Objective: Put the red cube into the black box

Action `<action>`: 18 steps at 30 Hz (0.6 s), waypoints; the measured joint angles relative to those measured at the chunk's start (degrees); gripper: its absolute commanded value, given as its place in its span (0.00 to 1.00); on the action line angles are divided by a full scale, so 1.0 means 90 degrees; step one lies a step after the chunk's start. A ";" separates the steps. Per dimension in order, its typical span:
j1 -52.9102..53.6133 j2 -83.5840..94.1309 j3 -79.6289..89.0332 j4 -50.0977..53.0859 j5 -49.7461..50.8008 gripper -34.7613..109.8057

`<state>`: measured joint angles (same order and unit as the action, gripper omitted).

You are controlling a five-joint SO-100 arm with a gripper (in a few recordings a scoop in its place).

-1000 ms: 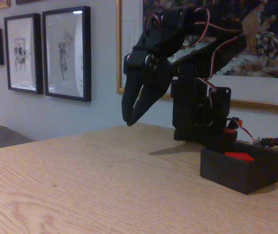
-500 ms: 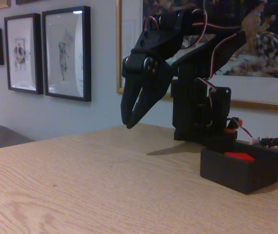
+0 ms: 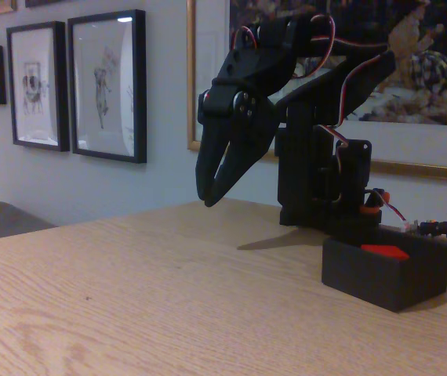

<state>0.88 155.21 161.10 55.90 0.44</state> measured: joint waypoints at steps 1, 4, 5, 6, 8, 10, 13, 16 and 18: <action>0.0000 0.0000 0.0000 0.0000 0.0000 0.24; -0.0088 0.0000 0.0000 0.0000 0.0000 0.24; -0.0078 0.0000 0.0000 0.0000 0.0000 0.24; -0.0068 0.0000 0.0000 0.0000 0.0000 0.24; -0.0059 0.0000 0.0000 0.0000 0.0000 0.24; -0.0059 0.0000 0.0000 0.0000 0.0000 0.24; -0.0059 0.0000 0.0000 0.0000 0.0000 0.23; -0.0059 0.0000 0.0000 0.0000 0.0000 0.23; -0.0059 0.0000 0.0000 0.0000 0.0000 0.23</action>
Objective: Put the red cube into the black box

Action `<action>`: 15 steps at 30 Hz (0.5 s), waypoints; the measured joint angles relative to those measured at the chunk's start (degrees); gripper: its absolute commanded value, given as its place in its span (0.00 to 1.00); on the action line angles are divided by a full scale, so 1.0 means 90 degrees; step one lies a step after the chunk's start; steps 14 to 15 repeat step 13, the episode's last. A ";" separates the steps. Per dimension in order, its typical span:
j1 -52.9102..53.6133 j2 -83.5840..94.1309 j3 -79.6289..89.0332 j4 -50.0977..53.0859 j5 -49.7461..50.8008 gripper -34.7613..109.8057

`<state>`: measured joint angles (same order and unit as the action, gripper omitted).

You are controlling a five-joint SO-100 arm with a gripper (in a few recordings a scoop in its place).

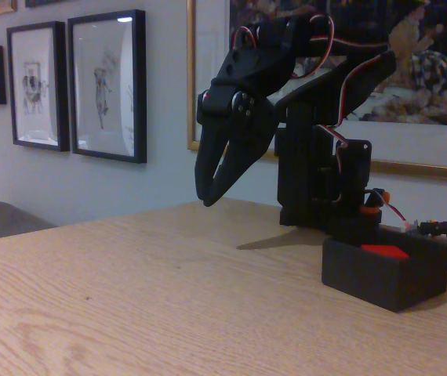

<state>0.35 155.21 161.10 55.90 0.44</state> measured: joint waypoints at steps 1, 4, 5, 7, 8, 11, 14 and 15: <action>0.0000 0.0000 0.0000 0.0000 0.0000 0.23; 0.0000 0.0000 0.0000 0.0000 0.0000 0.23; 0.0000 0.0068 0.0000 0.0000 0.0000 0.23; 0.0000 0.0117 0.0000 0.0000 0.0000 0.23; 0.0000 0.0117 0.0000 0.0000 0.0000 0.23; 0.0000 0.0127 0.0000 0.0000 0.0000 0.23; 0.0000 0.0127 0.0000 0.0000 0.0000 0.23; 0.0000 0.0127 0.0000 0.0000 0.0000 0.23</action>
